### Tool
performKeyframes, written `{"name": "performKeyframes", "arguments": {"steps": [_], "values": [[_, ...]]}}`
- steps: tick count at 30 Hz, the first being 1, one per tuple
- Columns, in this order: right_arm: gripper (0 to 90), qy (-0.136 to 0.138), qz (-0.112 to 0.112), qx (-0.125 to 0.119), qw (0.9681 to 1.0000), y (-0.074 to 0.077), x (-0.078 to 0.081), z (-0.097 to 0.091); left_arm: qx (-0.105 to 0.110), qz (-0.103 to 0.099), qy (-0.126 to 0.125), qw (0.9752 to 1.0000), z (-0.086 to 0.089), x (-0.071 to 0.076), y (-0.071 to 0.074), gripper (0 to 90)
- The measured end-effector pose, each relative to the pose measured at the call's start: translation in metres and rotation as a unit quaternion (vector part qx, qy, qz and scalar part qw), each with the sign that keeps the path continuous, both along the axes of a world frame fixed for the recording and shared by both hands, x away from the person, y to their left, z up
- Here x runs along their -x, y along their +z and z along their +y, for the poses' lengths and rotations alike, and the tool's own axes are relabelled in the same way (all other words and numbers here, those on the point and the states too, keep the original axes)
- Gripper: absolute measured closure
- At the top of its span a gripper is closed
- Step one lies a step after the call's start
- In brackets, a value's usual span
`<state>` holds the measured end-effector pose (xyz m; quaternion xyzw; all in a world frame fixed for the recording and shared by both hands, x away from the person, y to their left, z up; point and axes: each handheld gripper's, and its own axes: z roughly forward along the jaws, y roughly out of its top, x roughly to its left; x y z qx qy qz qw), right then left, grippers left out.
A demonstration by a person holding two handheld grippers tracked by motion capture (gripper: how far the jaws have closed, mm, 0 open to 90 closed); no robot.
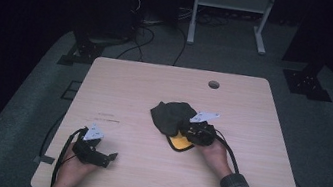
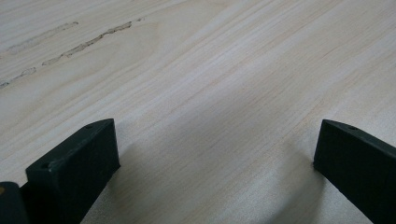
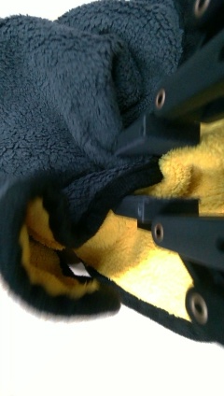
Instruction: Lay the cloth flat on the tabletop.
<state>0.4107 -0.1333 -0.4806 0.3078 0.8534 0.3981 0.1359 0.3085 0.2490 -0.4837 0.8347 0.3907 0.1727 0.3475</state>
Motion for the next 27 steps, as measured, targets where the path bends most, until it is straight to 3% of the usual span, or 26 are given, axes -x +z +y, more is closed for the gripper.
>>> {"name": "performKeyframes", "arguments": {"steps": [6, 9, 14, 20, 27], "values": [[75.3, 0.017, 0.022, -0.018, 0.9995, 0.010, 0.003, -0.009, 0.000, 0.000, 0.000, 1.0000, 0.000, 0.000, 0.000, 0.0], [75.8, 0.038, 0.024, -0.025, 0.9987, 0.023, 0.014, -0.018, 0.000, 0.000, 0.000, 1.0000, 0.000, 0.000, 0.000, 0.0], [75.9, 0.061, 0.030, -0.035, 0.9971, 0.033, 0.027, -0.027, 0.000, 0.000, 0.000, 1.0000, 0.000, 0.000, 0.000, 0.0], [75.9, 0.113, 0.048, -0.045, 0.9914, 0.040, 0.060, -0.039, 0.000, 0.000, 0.000, 1.0000, 0.000, 0.000, 0.000, 0.0], [75.7, 0.141, 0.065, -0.046, 0.9869, 0.035, 0.086, -0.053, 0.000, 0.002, -0.005, 1.0000, 0.000, 0.000, 0.000, 0.0]]}}
